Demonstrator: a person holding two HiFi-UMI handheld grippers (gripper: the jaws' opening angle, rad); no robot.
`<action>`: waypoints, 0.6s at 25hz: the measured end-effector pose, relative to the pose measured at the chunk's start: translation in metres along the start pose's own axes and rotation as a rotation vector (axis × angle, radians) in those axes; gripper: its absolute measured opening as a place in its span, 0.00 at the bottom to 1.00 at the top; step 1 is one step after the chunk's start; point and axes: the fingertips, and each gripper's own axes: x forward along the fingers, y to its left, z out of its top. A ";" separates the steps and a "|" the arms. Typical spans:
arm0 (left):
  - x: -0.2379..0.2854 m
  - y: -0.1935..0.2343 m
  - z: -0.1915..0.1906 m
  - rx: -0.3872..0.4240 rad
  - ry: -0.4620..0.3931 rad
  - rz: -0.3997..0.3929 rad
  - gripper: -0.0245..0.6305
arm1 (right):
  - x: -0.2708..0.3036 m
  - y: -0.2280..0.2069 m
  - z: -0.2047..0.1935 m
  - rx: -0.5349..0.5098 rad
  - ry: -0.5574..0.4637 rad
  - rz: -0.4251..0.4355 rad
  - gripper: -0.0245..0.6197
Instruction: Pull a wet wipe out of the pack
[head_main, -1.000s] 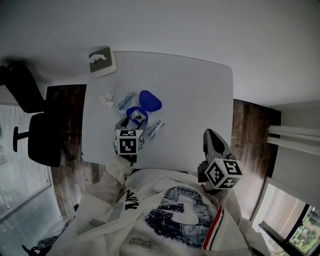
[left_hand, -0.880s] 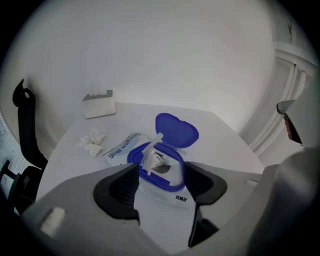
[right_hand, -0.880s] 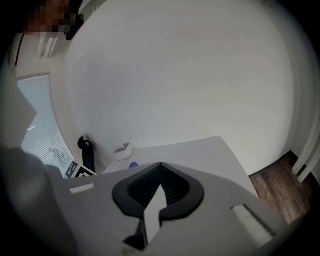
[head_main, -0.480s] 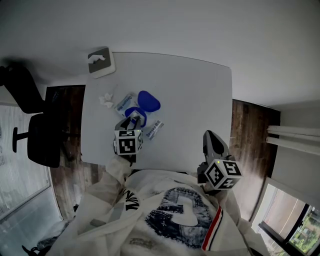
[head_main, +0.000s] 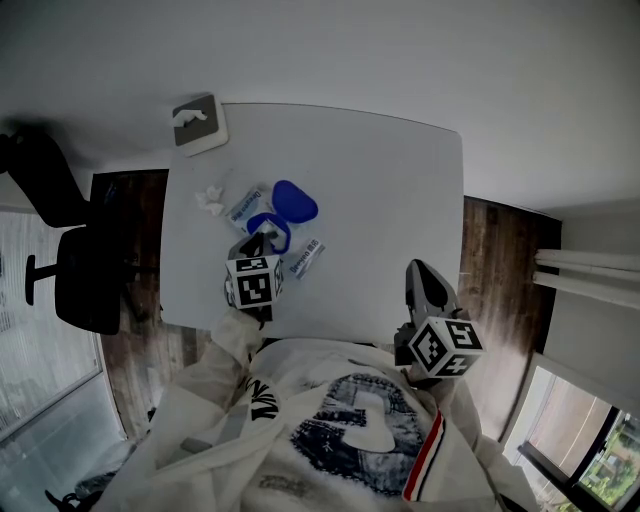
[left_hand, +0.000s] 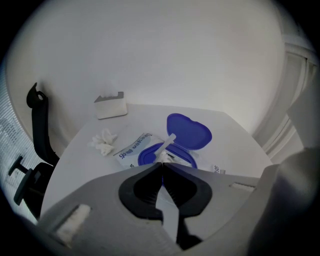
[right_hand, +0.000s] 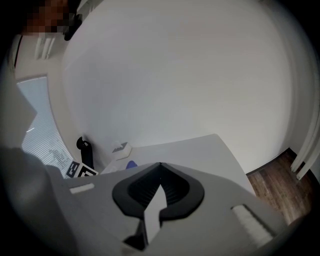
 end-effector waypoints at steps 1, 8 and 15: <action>0.000 0.000 0.000 0.000 0.000 0.001 0.05 | 0.000 -0.001 0.000 0.001 0.000 0.000 0.05; 0.000 -0.007 0.001 0.019 -0.003 -0.049 0.04 | 0.000 -0.002 -0.001 0.001 0.004 0.006 0.05; -0.004 -0.005 0.001 0.011 -0.014 -0.026 0.04 | -0.002 -0.004 -0.002 0.001 0.005 0.011 0.05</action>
